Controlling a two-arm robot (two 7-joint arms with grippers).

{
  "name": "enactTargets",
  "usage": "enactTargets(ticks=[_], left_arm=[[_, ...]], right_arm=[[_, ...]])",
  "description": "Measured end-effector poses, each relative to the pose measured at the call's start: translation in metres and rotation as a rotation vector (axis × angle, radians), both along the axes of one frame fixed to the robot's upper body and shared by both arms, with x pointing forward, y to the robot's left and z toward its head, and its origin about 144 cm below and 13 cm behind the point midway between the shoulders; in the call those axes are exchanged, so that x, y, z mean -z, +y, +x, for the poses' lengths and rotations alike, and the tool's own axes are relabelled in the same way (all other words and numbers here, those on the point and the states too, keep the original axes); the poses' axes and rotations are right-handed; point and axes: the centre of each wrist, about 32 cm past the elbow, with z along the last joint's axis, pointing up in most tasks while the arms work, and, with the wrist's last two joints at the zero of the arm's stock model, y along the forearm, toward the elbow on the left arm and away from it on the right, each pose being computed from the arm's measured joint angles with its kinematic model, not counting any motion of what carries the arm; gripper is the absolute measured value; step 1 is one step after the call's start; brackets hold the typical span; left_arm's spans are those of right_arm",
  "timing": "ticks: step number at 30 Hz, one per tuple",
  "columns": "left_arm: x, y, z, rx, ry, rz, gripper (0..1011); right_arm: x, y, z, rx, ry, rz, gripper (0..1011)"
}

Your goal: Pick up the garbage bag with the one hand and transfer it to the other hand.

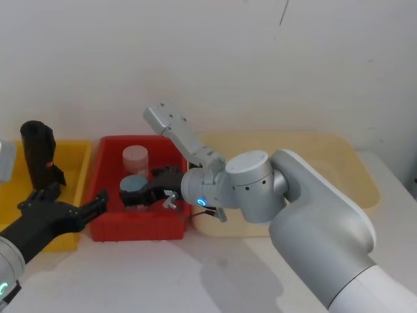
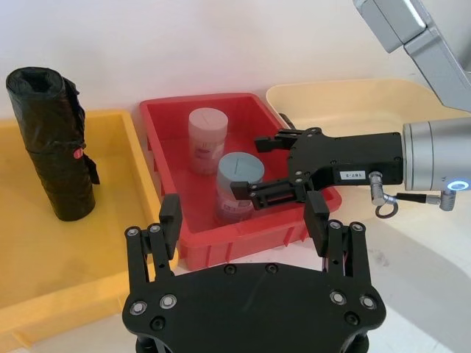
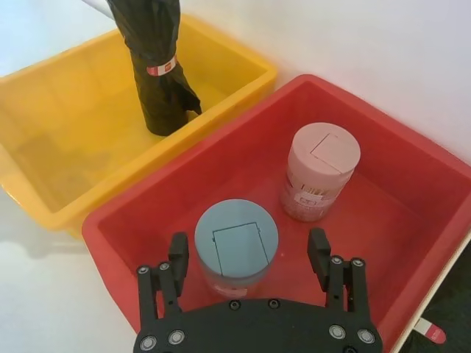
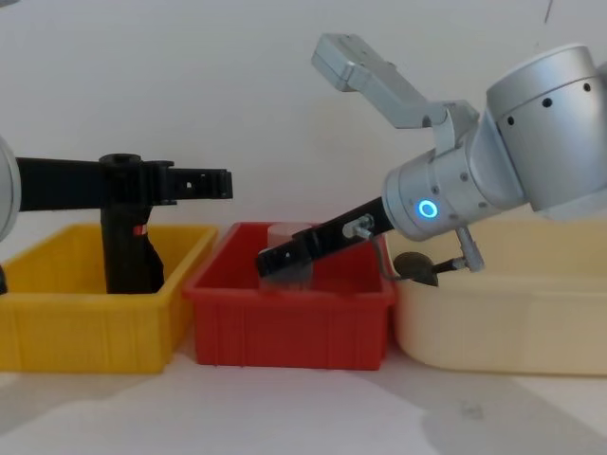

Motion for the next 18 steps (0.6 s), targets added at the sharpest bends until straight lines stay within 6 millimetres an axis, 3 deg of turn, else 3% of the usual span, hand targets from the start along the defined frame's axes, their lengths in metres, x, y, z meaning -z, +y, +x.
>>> enactTargets(ticks=[9,15,18], left_arm=[[0.0,0.0,0.0,0.0,0.0,0.0,1001],[0.0,0.0,0.0,0.0,0.0,0.0,1001],[0.0,0.0,0.0,0.0,0.0,0.0,1001]], right_arm=[[0.0008,-0.0009,-0.0002,-0.006,0.021,0.03,840],[-0.0002,0.0001,-0.0025,-0.005,0.043,0.059,647],[-0.0002,0.0005,-0.0035,-0.004,0.049,0.066,637]])
